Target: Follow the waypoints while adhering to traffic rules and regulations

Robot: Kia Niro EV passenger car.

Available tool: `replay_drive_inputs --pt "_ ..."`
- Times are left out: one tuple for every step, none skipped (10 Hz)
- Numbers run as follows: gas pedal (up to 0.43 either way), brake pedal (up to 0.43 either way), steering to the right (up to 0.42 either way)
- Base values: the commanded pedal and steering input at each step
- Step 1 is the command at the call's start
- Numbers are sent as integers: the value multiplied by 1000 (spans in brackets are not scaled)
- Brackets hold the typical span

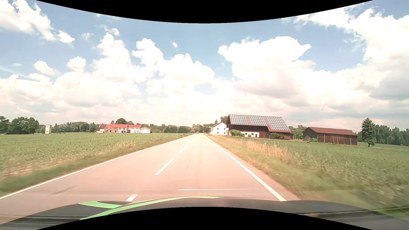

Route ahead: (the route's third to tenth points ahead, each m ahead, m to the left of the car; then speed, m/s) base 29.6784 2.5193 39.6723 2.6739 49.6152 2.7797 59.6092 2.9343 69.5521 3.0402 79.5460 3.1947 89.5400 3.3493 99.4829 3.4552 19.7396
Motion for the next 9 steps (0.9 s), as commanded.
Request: replay_drive_inputs --pt "118 0 -3" --pt "110 0 -3" --pt "110 0 -3" --pt "98 0 -3" --pt "98 0 -3" --pt "98 0 -3" --pt "87 0 -3" --pt "87 0 -3" --pt "79 0 -3"
